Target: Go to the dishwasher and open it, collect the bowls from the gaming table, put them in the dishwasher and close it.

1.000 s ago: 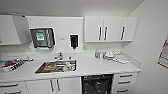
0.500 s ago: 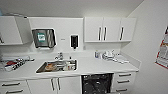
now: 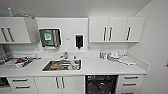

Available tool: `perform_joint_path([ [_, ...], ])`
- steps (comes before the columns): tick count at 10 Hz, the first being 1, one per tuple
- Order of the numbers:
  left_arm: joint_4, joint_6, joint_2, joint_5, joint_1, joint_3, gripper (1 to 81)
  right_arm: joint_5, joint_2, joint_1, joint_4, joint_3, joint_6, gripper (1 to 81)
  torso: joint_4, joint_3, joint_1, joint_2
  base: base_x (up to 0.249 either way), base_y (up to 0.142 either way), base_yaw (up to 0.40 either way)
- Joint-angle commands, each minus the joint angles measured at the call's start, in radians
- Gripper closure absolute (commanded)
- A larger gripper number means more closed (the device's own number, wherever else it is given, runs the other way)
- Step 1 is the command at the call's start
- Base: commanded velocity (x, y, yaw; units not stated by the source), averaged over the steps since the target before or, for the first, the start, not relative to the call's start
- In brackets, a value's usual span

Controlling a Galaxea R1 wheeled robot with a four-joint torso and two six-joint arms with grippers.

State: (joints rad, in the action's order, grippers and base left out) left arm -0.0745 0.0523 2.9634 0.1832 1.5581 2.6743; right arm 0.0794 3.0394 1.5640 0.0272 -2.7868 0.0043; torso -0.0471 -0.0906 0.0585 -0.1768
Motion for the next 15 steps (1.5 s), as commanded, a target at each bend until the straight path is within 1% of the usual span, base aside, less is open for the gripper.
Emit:
perform_joint_path([
  [1, -0.017, -0.008, -0.001, -0.045, -0.039, 0.000, 1.0, -0.036, 0.012, -0.067, 0.006, -0.005, -0.004, 1.0, 0.000, 0.000, 0.000, 0.000, 0.000, 0.000, 0.352],
  [3, -0.044, -0.006, 0.000, -0.044, -0.039, 0.000, 1.0, -0.038, 0.008, -0.067, -0.003, -0.005, -0.013, 1.0, 0.000, 0.000, 0.000, 0.000, 0.000, 0.000, 0.360],
  [4, -0.057, -0.008, -0.001, -0.044, -0.039, 0.003, 1.0, -0.066, 0.011, -0.072, -0.016, 0.000, -0.021, 1.0, 0.000, 0.000, 0.000, 0.000, 0.000, 0.000, 0.362],
  [5, -0.076, -0.008, -0.004, -0.045, -0.039, 0.009, 1.0, -0.114, 0.014, -0.083, -0.027, 0.003, -0.030, 1.0, 0.000, 0.000, 0.000, 0.000, 0.000, 0.000, 0.363],
  [6, -0.088, -0.008, -0.009, -0.045, -0.037, 0.009, 1.0, -0.116, 0.006, -0.081, -0.018, 0.006, -0.029, 1.0, 0.000, 0.000, 0.000, 0.000, 0.000, 0.000, 0.362],
  [7, -0.093, -0.009, -0.016, -0.042, -0.034, 0.004, 1.0, -0.110, -0.008, -0.080, -0.018, 0.033, -0.029, 1.0, 0.000, 0.000, 0.000, 0.000, 0.000, 0.000, 0.363],
  [8, -0.094, -0.009, -0.021, -0.033, -0.028, 0.001, 1.0, -0.109, -0.037, -0.075, -0.020, 0.092, -0.029, 1.0, 0.000, 0.000, 0.000, 0.000, 0.000, 0.000, 0.363],
  [9, -0.094, -0.009, -0.024, -0.016, -0.023, 0.000, 1.0, -0.107, -0.081, -0.074, -0.020, 0.178, -0.029, 1.0, 0.000, 0.000, 0.000, 0.000, 0.000, 0.000, 0.362],
  [10, -0.094, -0.009, -0.026, -0.013, -0.019, -0.002, 1.0, -0.105, -0.137, -0.075, -0.018, 0.281, -0.029, 1.0, 0.000, 0.000, 0.000, 0.000, 0.000, 0.000, 0.363],
  [11, -0.096, -0.009, -0.029, -0.013, -0.014, -0.013, 1.0, -0.105, -0.172, -0.074, -0.020, 0.346, -0.029, 1.0, 0.000, 0.000, 0.000, 0.000, 0.000, 0.000, 0.363],
  [12, -0.097, -0.008, -0.047, 0.002, -0.009, -0.046, 1.0, -0.105, -0.189, -0.072, -0.015, 0.376, -0.027, 1.0, 0.000, 0.000, 0.000, 0.000, 0.000, 0.000, 0.362],
  [13, -0.097, -0.006, -0.064, 0.007, -0.009, -0.080, 1.0, -0.107, -0.190, -0.071, -0.015, 0.371, -0.027, 1.0, 0.000, 0.000, 0.000, 0.000, 0.000, 0.000, 0.362],
  [14, -0.097, -0.006, -0.075, 0.007, -0.009, -0.100, 1.0, -0.107, -0.189, -0.071, -0.016, 0.368, -0.027, 1.0, 0.000, 0.000, 0.000, 0.000, 0.000, 0.000, 0.363],
  [15, -0.096, -0.006, -0.076, 0.007, -0.009, -0.099, 1.0, -0.107, -0.189, -0.071, -0.021, 0.372, -0.029, 1.0, 0.000, 0.000, 0.000, 0.000, 0.000, 0.000, 0.363],
])
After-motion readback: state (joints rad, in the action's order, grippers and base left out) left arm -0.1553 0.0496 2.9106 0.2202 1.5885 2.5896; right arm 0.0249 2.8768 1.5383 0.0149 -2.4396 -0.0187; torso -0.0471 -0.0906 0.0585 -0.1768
